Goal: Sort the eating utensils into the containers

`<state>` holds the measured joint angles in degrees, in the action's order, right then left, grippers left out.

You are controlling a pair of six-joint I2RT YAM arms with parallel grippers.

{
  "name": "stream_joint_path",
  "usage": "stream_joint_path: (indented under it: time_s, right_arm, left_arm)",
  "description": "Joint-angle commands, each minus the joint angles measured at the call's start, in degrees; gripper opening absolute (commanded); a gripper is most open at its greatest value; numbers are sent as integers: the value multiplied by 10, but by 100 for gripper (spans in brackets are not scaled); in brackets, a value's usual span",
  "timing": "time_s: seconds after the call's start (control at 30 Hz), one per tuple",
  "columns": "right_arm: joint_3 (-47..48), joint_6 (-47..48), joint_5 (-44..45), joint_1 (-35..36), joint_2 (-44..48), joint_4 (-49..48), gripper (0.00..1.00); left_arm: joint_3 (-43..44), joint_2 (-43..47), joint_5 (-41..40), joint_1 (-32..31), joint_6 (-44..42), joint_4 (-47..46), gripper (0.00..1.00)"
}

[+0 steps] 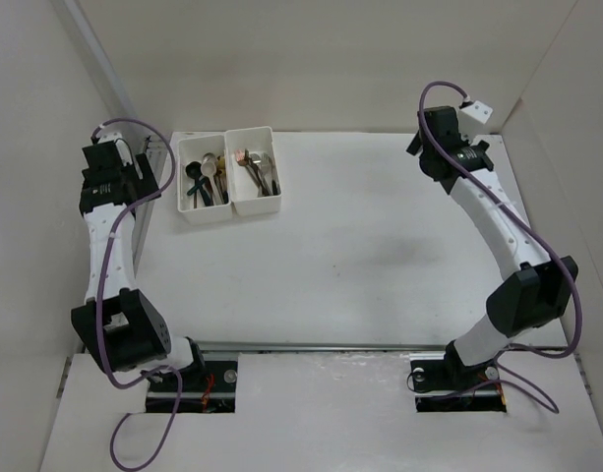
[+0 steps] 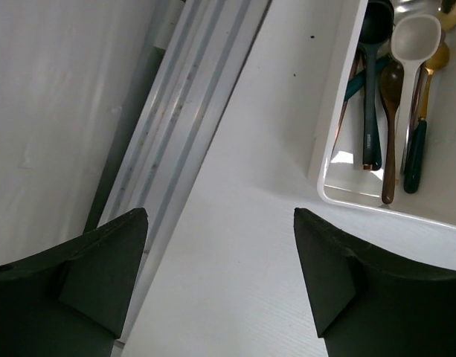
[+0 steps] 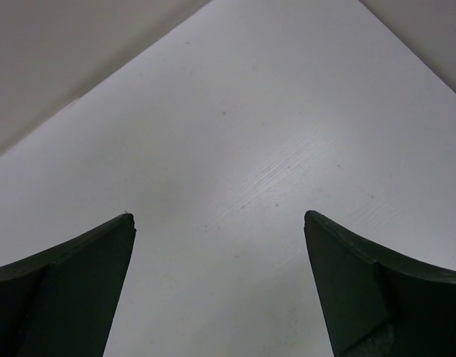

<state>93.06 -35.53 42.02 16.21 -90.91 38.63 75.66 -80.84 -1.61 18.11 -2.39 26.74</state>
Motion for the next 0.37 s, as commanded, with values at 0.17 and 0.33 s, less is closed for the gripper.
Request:
stream_joint_path:
  time_s: [0.17,0.33]
  right_arm:
    - [-28,0,-3,2,-1,-14,100]
    - [-40,12,-8,2,33,-62,100]
  left_arm:
    - [-17,50,-29,3,7,-27,77]
    - [-27,67,-41,3,2,-33,77]
